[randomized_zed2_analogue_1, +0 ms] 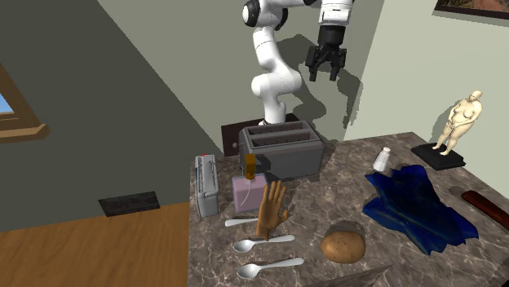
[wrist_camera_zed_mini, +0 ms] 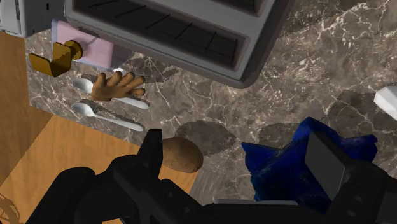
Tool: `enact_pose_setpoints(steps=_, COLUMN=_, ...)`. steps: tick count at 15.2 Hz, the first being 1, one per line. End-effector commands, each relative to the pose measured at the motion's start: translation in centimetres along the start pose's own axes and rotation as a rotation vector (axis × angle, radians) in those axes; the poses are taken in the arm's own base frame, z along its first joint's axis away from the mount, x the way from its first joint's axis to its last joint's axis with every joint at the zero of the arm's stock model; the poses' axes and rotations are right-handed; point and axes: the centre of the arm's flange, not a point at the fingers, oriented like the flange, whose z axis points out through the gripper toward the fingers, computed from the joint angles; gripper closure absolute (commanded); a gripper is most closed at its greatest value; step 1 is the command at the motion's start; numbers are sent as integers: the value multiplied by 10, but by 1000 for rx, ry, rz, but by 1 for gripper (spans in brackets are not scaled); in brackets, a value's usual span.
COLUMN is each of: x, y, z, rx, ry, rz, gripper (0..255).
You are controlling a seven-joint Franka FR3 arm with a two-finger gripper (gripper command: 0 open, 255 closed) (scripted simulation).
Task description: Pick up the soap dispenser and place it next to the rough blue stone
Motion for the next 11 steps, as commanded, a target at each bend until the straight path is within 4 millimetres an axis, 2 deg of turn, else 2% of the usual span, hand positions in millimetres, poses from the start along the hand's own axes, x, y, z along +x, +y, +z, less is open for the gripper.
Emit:
enact_pose_setpoints(steps=1, x=0, y=0, z=0, rx=0, ry=0, rz=0, gripper=0)
enact_pose_setpoints(steps=11, x=-16, y=125, z=81, rx=130, ry=45, rz=89, gripper=0)
